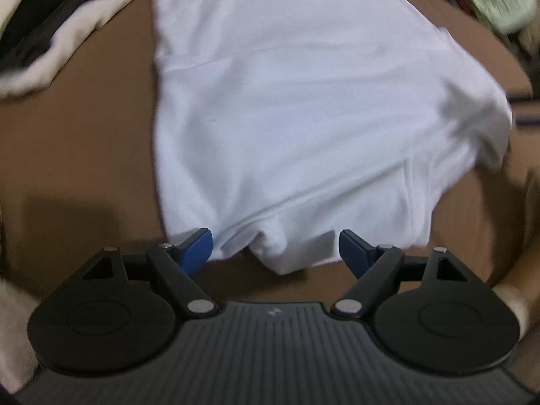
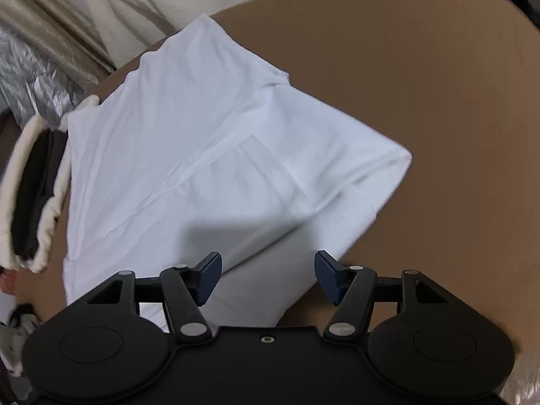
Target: Fold clothes
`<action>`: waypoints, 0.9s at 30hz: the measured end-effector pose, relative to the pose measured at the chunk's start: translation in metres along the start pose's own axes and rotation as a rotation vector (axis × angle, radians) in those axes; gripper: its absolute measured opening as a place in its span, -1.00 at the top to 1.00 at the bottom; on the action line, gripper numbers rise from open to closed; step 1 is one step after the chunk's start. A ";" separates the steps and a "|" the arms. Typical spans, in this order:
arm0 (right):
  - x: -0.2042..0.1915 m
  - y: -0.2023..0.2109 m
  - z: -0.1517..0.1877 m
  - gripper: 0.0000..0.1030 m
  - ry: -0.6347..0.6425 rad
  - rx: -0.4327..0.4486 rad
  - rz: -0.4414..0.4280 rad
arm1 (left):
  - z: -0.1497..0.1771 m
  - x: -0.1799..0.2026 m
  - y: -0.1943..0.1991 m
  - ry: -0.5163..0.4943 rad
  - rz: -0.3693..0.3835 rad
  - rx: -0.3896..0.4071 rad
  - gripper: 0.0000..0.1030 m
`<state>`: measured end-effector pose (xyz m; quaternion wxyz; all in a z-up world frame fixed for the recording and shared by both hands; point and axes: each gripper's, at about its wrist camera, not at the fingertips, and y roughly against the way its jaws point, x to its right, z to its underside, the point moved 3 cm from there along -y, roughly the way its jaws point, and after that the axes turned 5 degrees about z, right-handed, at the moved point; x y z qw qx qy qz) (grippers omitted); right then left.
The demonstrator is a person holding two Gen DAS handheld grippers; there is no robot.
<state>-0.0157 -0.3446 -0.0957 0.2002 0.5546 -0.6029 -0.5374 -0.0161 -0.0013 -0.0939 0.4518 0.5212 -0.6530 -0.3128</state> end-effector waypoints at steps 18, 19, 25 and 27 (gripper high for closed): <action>0.052 -0.055 0.006 -0.67 -0.456 -0.254 -0.212 | 0.028 0.109 -0.037 -0.956 0.042 0.017 -0.65; 0.048 -0.058 0.006 -0.68 -0.445 -0.252 -0.196 | 0.030 0.110 -0.046 -0.985 0.016 0.002 -0.65; 0.029 -0.068 0.001 -0.83 -0.366 -0.215 -0.162 | 0.015 0.109 -0.061 -0.932 -0.024 0.036 0.21; 0.022 -0.068 -0.003 -0.53 -0.333 -0.156 -0.193 | 0.008 0.105 -0.056 -0.919 -0.032 0.041 0.71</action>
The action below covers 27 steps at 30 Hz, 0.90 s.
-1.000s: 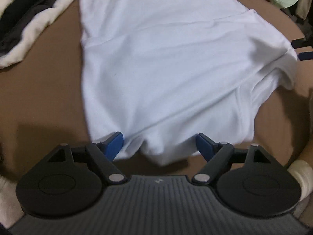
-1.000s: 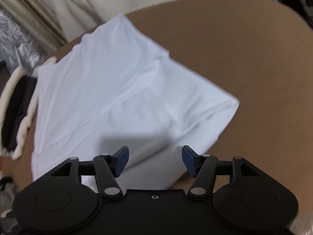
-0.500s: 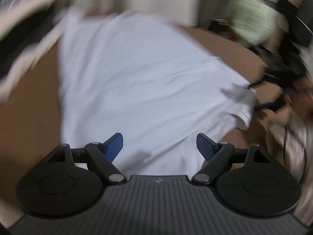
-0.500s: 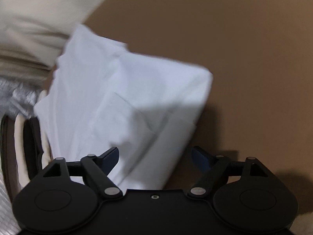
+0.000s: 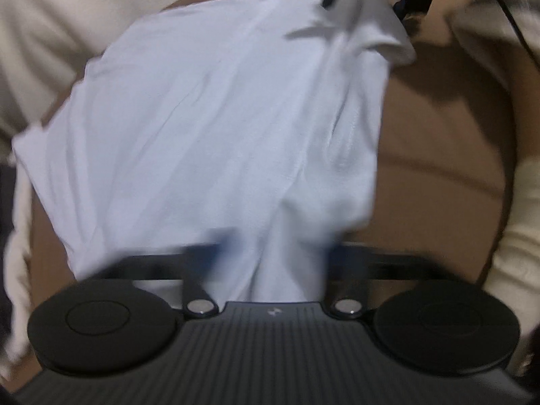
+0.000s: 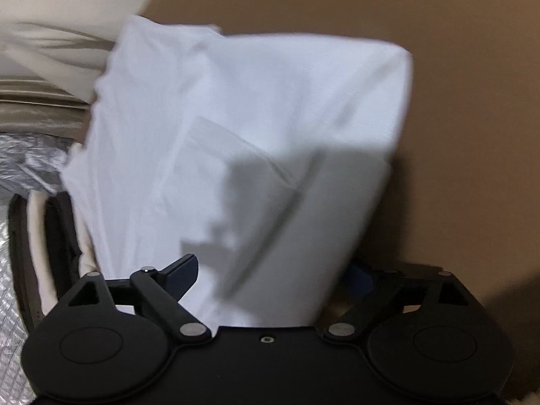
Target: Fold clothes
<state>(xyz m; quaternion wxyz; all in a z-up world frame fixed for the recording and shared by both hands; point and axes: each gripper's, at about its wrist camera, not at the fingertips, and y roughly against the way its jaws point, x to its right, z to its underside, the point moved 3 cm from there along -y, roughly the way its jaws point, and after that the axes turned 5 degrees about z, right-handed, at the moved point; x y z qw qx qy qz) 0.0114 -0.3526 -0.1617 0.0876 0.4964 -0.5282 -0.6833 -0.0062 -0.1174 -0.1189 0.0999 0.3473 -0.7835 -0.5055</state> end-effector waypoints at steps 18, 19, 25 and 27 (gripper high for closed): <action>-0.005 -0.011 -0.010 -0.13 0.124 0.132 0.055 | 0.003 -0.015 0.007 0.107 -0.109 0.135 0.81; -0.014 -0.011 -0.010 0.08 0.178 0.150 0.075 | 0.001 -0.015 0.010 0.104 -0.126 0.148 0.82; -0.051 0.036 0.007 0.82 0.399 0.396 0.060 | -0.002 -0.010 0.036 0.176 -0.116 0.196 0.84; -0.064 0.055 0.020 0.82 0.471 0.479 0.075 | -0.003 -0.012 0.048 0.204 -0.110 0.217 0.84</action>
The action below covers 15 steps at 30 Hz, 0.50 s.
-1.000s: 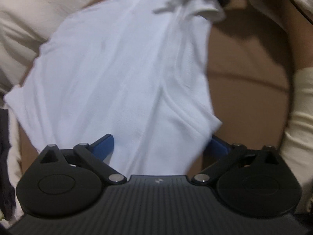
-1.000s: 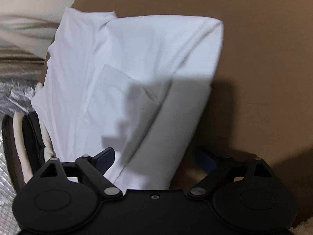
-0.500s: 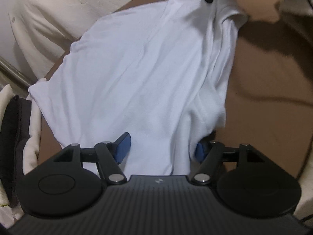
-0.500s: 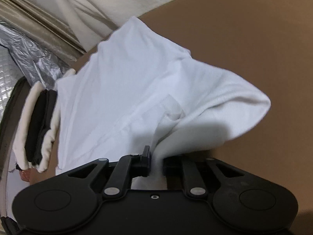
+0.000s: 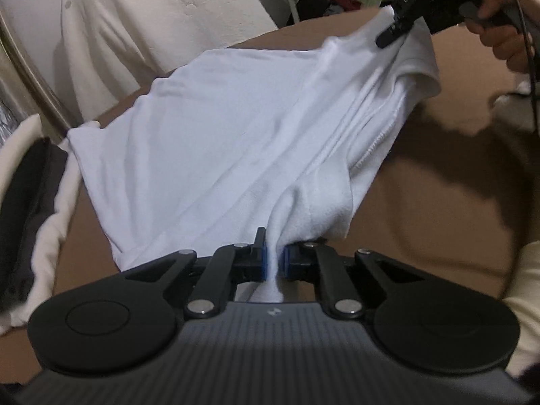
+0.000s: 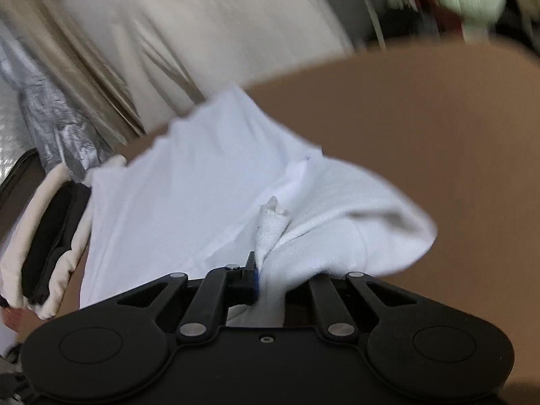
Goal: Fold clothes
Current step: 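Hold the folded hem with the right gripper while the left gripper pinches the cloth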
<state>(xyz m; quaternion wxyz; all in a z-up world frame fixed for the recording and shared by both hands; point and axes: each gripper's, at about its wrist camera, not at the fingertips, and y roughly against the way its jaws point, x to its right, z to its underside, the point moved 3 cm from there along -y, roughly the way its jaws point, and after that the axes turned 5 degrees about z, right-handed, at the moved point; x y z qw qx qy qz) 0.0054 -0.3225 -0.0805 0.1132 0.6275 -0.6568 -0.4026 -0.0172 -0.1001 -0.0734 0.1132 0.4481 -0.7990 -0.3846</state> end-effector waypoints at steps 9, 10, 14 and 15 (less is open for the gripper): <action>-0.032 0.040 -0.003 0.83 0.191 0.134 0.098 | -0.015 0.001 0.037 -0.019 -0.046 0.060 0.85; -0.029 0.044 -0.004 0.83 0.176 0.129 0.095 | -0.017 0.002 0.041 -0.032 -0.048 0.058 0.85; -0.022 0.066 -0.010 0.84 0.126 0.117 0.073 | -0.023 0.010 0.060 -0.055 -0.036 0.058 0.86; -0.024 0.074 -0.009 0.84 0.129 0.120 0.074 | -0.024 0.011 0.068 -0.031 -0.019 0.060 0.86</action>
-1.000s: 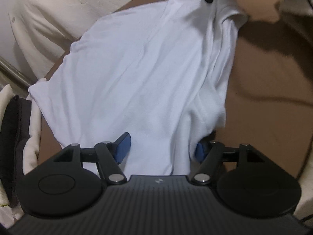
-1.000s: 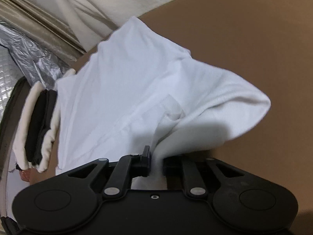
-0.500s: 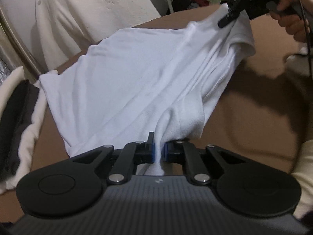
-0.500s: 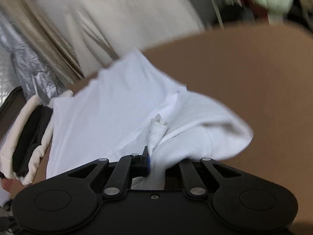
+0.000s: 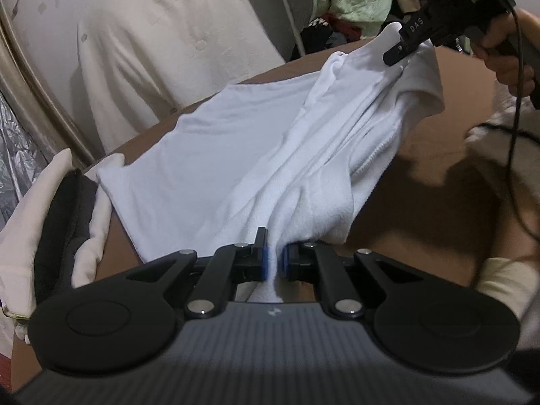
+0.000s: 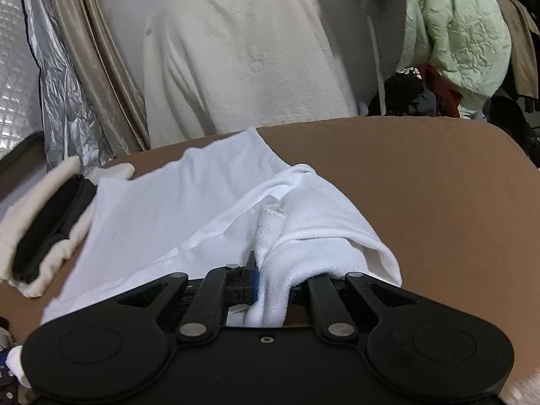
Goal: Fold clothes
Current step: 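Hold the folded hem with the right gripper while the left gripper pinches the cloth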
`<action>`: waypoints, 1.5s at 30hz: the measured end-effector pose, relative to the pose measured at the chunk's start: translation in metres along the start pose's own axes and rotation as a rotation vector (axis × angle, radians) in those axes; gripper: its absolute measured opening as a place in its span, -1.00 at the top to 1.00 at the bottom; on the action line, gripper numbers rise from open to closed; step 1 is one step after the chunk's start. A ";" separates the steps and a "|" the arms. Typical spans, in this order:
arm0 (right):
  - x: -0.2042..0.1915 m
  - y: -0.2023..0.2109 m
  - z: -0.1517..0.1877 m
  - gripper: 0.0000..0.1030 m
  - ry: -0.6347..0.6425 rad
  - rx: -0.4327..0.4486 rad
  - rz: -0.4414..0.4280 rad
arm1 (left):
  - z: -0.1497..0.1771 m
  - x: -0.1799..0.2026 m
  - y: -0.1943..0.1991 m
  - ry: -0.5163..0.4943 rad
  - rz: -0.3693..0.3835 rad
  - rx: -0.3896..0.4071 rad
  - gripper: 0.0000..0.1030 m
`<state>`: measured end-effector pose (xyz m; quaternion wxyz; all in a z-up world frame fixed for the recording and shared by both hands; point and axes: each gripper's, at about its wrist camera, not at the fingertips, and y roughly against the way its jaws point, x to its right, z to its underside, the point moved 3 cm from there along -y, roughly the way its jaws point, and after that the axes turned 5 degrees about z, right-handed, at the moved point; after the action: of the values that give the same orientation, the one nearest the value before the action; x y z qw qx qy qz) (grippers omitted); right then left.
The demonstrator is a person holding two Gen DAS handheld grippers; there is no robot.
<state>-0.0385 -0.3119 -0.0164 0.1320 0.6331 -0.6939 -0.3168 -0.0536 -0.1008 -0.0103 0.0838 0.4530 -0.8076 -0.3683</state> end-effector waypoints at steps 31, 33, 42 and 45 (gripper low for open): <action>0.013 0.052 -0.037 0.80 0.076 -0.231 -0.075 | -0.017 -0.048 -0.005 0.262 0.200 -0.134 0.85; 0.006 0.018 -0.047 0.80 0.032 -0.270 -0.076 | -0.022 -0.068 -0.025 0.267 0.185 -0.139 0.85; -0.017 -0.146 -0.067 0.74 -0.175 -0.473 -0.111 | -0.014 -0.146 -0.142 0.281 0.128 -0.133 0.83; -0.011 -0.180 -0.062 0.74 -0.278 -0.507 -0.105 | -0.005 -0.164 -0.170 0.328 0.160 -0.134 0.83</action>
<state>0.1428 -0.3174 -0.0757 0.1733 0.5654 -0.5703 -0.5702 0.1565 -0.0275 -0.0885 0.2730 0.4347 -0.7902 -0.3347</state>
